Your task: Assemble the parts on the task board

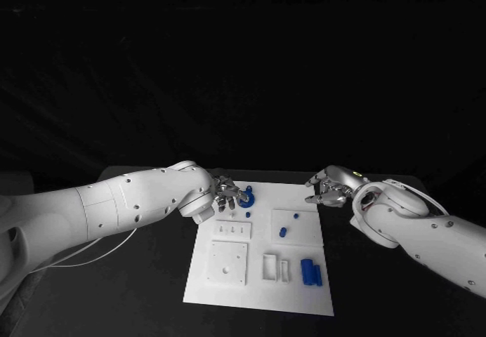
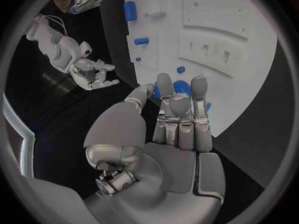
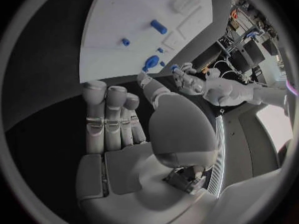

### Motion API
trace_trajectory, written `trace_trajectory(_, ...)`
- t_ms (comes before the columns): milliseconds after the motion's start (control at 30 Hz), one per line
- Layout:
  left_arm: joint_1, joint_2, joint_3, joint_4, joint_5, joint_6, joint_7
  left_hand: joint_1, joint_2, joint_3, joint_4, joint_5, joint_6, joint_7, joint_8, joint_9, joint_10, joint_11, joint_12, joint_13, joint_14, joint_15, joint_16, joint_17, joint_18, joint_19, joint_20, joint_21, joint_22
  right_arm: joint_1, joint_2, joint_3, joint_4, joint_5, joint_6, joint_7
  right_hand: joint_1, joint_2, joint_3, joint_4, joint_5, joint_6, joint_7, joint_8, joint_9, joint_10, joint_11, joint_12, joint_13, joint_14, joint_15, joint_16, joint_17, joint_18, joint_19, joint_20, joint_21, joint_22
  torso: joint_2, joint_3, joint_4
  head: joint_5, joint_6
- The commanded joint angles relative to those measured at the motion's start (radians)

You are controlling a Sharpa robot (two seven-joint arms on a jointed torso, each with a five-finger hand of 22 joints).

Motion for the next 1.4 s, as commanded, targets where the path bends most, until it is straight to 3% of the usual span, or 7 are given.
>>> trace_trajectory(33,-0.011,-0.001,-0.005,0.008,-0.057,-0.045,-0.005,-0.003,-0.002,0.101,-0.093,0.006,0.063,-0.054,0.007,0.120,0.049,-0.009,0.008,0.002,0.002,-0.003,0.010,0.007,-0.011,0.009,0.001,-0.005,0.007,0.007,-0.002,0.018,0.000,0.110,-0.080,0.034,-0.015,0.000,0.026,-0.001,0.011,0.008,0.001,-0.003,-0.001,-0.004,-0.004,0.000,-0.007,0.004,-0.005,-0.008,-0.003,0.014,0.052,-0.003,-0.010,-0.005,-0.003,0.0023,-0.0002,0.001,-0.010)
trace_trajectory(167,-0.036,-0.001,-0.012,0.005,-0.089,-0.060,-0.007,-0.003,-0.005,0.102,-0.087,0.007,0.066,-0.056,0.006,0.137,0.050,-0.009,0.012,0.001,0.004,-0.003,0.015,0.008,-0.011,0.012,0.002,-0.010,0.016,0.026,-0.002,0.051,-0.010,0.200,-0.157,0.058,-0.026,-0.003,0.041,-0.008,0.065,0.009,0.001,-0.003,-0.001,-0.010,-0.005,-0.011,-0.022,0.006,-0.006,-0.016,-0.002,0.014,0.051,-0.004,-0.024,-0.014,-0.004,0.0022,0.0028,0.002,-0.018)
trace_trajectory(533,-0.080,0.006,-0.020,-0.006,-0.154,-0.073,-0.014,-0.003,-0.010,0.106,-0.079,0.010,0.073,-0.059,0.007,0.169,0.049,-0.010,0.026,0.003,0.007,-0.004,0.033,0.018,-0.010,0.018,0.002,-0.021,0.037,0.061,0.018,0.098,-0.028,0.282,-0.215,0.079,-0.036,-0.001,0.031,-0.014,0.094,0.014,0.000,-0.003,-0.001,-0.013,-0.007,-0.017,-0.042,0.010,-0.008,-0.025,0.004,0.014,0.051,-0.005,-0.027,-0.026,-0.006,0.0022,0.0048,0.002,-0.038)
trace_trajectory(633,-0.085,0.004,-0.028,-0.006,-0.166,-0.075,-0.018,-0.005,-0.010,0.111,-0.078,0.015,0.072,-0.059,0.007,0.189,0.049,-0.010,0.029,0.003,0.007,-0.004,0.038,0.015,-0.010,0.021,0.002,-0.028,0.050,0.064,0.028,0.111,-0.035,0.295,-0.219,0.082,-0.037,0.000,0.027,-0.013,0.101,0.014,-0.001,-0.003,-0.001,-0.013,-0.007,-0.016,-0.043,0.011,-0.008,-0.026,0.004,0.014,0.051,-0.006,-0.026,-0.027,-0.006,0.0018,0.0040,0.002,-0.044)
trace_trajectory(867,-0.089,-0.001,-0.044,-0.003,-0.182,-0.076,-0.023,-0.007,-0.009,0.115,-0.081,0.027,0.073,-0.060,0.007,0.191,0.050,-0.011,0.033,0.005,0.009,-0.004,0.045,0.020,-0.010,0.023,0.001,-0.030,0.056,0.073,0.046,0.122,-0.054,0.317,-0.225,0.082,-0.039,0.002,0.017,-0.012,0.118,0.015,-0.001,-0.003,-0.001,-0.014,-0.007,-0.014,-0.046,0.013,-0.008,-0.028,0.007,0.014,0.051,-0.006,-0.022,-0.030,-0.005,0.0024,0.0063,0.005,-0.054)
trace_trajectory(1000,-0.090,-0.003,-0.051,-0.001,-0.187,-0.074,-0.024,-0.009,-0.011,0.117,-0.083,0.027,0.073,-0.059,0.007,0.193,0.050,-0.011,0.035,0.006,0.007,-0.004,0.046,0.019,-0.010,0.028,0.001,-0.042,0.061,0.075,0.051,0.124,-0.059,0.324,-0.224,0.080,-0.040,0.002,0.012,-0.012,0.126,0.014,-0.001,-0.003,-0.001,-0.015,-0.007,-0.014,-0.047,0.013,-0.008,-0.029,0.008,0.014,0.051,-0.006,-0.022,-0.032,-0.006,0.0010,0.0042,0.008,-0.059)
trace_trajectory(1400,-0.093,-0.009,-0.057,0.011,-0.207,-0.058,-0.028,-0.011,-0.010,0.118,-0.086,0.028,0.074,-0.060,0.007,0.195,0.049,-0.011,0.035,0.006,0.007,-0.005,0.049,0.016,-0.012,0.041,0.001,-0.068,0.084,0.077,0.058,0.126,-0.070,0.330,-0.215,0.074,-0.041,0.004,0.003,-0.010,0.134,0.013,-0.001,-0.003,0.000,-0.015,-0.007,-0.013,-0.048,0.014,-0.008,-0.030,0.010,0.015,0.051,-0.006,-0.020,-0.034,-0.006,0.0017,0.0044,0.009,-0.067)
